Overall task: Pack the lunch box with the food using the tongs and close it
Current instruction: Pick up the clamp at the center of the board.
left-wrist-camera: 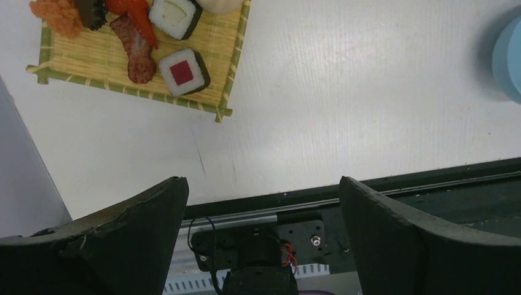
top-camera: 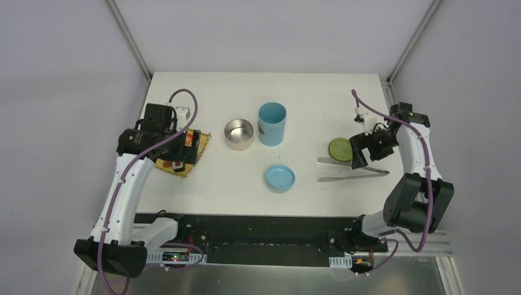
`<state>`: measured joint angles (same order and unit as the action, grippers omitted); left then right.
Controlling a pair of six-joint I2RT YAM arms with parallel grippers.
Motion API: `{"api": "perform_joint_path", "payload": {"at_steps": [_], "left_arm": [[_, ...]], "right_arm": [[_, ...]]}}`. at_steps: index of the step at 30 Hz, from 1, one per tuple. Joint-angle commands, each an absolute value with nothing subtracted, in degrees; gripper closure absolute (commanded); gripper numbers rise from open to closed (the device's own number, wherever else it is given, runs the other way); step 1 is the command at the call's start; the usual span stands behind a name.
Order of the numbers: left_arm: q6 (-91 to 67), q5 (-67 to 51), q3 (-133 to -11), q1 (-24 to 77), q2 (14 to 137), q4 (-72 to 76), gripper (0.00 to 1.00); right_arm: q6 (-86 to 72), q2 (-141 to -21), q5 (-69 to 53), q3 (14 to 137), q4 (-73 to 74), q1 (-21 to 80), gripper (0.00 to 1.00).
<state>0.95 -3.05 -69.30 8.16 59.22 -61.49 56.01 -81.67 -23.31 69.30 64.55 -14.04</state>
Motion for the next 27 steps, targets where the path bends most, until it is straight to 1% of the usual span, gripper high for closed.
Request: {"api": "perform_joint_path", "payload": {"at_steps": [1,6,11,17,21,27], "left_arm": [[0.50,-6.55,-72.24,7.82,61.01,-60.64,0.01],[0.18,-8.31,-72.14,7.82,61.70,-58.68,0.01],[0.78,-9.48,-72.57,7.82,61.57,-56.99,0.01],[2.17,-14.01,-71.67,7.83,62.06,-56.51,0.01],[1.90,-14.90,-70.99,7.82,62.32,-56.47,0.01],[3.49,-14.46,-70.06,7.82,61.10,-55.28,0.01]], "right_arm": [[62.89,-85.42,-17.36,71.27,62.34,-10.12,0.01],[67.31,-88.82,-11.81,69.02,57.63,-6.33,0.05],[69.78,-92.10,-8.83,66.90,53.30,-4.25,0.08],[70.07,-95.83,-7.90,64.62,45.67,-2.62,0.19],[71.74,-97.11,-7.93,62.51,42.66,-1.87,0.29],[74.22,-97.83,-7.98,58.59,39.46,-1.81,0.53]]}}
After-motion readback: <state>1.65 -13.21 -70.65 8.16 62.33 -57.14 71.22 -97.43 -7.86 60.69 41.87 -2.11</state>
